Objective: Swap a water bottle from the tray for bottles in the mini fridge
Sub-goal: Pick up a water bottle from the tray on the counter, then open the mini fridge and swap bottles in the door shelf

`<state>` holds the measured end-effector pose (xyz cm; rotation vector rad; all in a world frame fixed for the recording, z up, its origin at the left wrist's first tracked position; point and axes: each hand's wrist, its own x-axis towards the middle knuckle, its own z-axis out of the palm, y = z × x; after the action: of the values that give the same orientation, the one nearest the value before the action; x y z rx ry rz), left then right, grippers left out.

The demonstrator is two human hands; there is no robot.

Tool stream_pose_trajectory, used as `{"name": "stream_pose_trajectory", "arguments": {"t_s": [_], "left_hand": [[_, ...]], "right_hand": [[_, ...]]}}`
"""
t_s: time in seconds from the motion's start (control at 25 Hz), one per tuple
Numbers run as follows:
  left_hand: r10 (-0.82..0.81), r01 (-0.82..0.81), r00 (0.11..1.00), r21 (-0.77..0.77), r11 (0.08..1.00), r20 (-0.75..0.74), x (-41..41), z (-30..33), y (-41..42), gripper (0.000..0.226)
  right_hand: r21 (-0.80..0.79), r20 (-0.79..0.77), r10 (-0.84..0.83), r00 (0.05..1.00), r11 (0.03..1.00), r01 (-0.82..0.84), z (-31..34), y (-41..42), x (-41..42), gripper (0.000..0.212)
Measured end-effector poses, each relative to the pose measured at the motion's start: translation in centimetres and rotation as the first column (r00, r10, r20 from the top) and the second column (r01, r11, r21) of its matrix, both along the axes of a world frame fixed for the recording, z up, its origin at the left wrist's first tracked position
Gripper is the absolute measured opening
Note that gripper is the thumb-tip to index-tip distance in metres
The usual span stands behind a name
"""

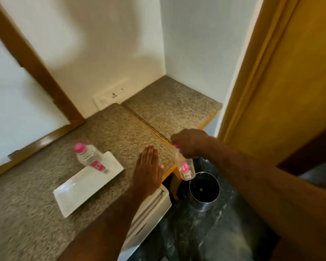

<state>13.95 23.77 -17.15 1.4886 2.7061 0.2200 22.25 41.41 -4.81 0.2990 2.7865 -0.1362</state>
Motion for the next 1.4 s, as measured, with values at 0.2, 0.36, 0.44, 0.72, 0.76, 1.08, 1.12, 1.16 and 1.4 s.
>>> {"name": "stream_pose_trajectory", "arguments": {"t_s": [0.2, 0.36, 0.44, 0.72, 0.76, 1.08, 1.12, 1.16, 1.4], "left_hand": [[0.073, -0.069, 0.996, -0.074, 0.995, 0.049, -2.8, -7.3, 7.1, 0.066], [0.054, -0.055, 0.998, -0.036, 0.998, -0.033, -3.5, -9.4, 7.3, 0.066], [0.052, -0.053, 0.997, -0.019, 0.998, -0.062, -3.5, -9.5, 7.5, 0.065], [0.058, -0.059, 0.997, -0.024, 0.998, -0.042, -3.5, -9.5, 7.7, 0.065], [0.065, -0.065, 0.997, -0.016, 0.998, -0.034, -3.4, -9.4, 8.0, 0.064], [0.163, -0.152, 0.97, 0.072, 0.986, -0.183, 8.2, -18.9, -7.0, 0.067], [0.162, -0.165, 0.972, -0.003, 0.986, -0.17, 9.3, -21.8, -10.6, 0.067], [0.194, -0.207, 0.97, -0.082, 0.975, -0.144, 9.8, -24.5, -13.8, 0.066], [0.613, -0.571, 0.79, -0.33, 0.752, 0.03, 6.5, -34.5, -25.2, 0.068]], "right_hand": [[-0.117, 0.049, -0.34, 0.939, 0.932, 0.344, -17.0, 4.9, 3.6, 0.029], [-0.139, 0.06, -0.508, 0.859, 0.848, 0.511, -27.7, 6.1, 5.2, 0.043], [-0.139, 0.039, -0.559, 0.828, 0.818, 0.559, -31.7, 6.6, 5.7, 0.043], [-0.267, 0.111, -0.766, 0.633, 0.591, 0.761, -40.0, 7.1, 8.0, 0.059], [-0.265, 0.128, -0.778, 0.615, 0.57, 0.777, -40.4, 6.8, 8.6, 0.056], [-0.39, 0.055, -0.461, 0.886, 0.807, 0.444, -41.6, -5.9, 10.8, 0.028], [-0.43, 0.042, -0.394, 0.918, 0.822, 0.373, -42.1, -8.3, 10.2, 0.03], [-0.446, 0.005, -0.33, 0.944, 0.844, 0.297, -42.5, -10.6, 9.5, 0.032], [-0.33, -0.364, 0.097, 0.926, 0.917, -0.226, -47.5, -24.0, 2.1, 0.049]]}}
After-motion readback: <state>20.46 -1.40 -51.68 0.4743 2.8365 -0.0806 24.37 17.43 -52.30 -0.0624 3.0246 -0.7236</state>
